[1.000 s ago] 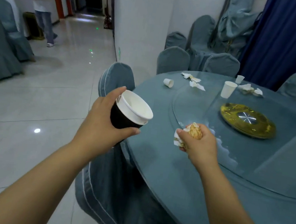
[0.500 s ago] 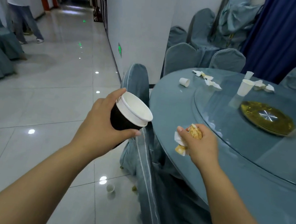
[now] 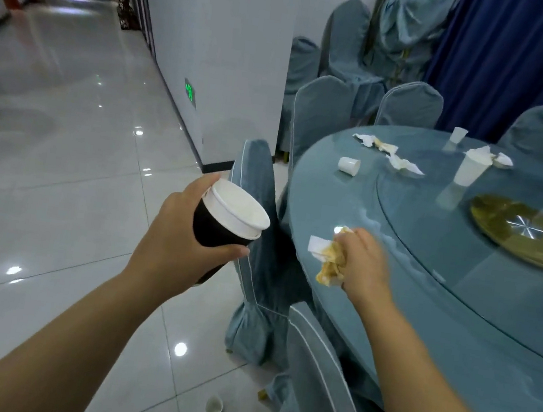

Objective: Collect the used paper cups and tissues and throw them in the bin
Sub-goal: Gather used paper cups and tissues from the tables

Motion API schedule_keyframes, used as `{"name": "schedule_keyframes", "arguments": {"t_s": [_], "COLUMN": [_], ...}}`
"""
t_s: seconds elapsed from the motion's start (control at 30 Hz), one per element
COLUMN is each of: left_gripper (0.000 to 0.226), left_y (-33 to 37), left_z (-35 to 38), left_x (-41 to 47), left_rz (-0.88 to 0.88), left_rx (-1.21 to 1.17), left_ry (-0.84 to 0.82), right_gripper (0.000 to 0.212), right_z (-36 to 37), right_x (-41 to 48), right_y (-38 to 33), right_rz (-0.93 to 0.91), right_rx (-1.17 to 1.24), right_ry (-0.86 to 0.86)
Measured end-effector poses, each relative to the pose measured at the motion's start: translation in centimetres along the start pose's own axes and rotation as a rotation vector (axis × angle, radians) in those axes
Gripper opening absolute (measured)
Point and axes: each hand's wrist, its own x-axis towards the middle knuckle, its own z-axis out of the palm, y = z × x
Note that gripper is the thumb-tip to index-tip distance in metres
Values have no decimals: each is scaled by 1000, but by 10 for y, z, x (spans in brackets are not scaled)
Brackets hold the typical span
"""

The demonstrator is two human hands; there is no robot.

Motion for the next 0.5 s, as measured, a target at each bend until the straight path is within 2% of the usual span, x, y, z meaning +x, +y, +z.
{"name": "schedule_keyframes", "arguments": {"t_s": [0.1,0.27,0.5], "left_gripper": [84,89,92], "left_y": [-32,-88,-152], "left_z": [-10,-39,-86], "left_x": [38,109,210], "left_rz": [3,24,125], "left_rx": [-35,-63,-119], "left_ry": [-26,-63,-215], "right_gripper": [24,2,26], "right_z": [35,100,188], "right_x": [23,64,102], "right_y": [-12,-27,-52], "right_rz": [12,-83,-63], "right_rx": [-37,-117,27], "right_ry": [21,63,253]}}
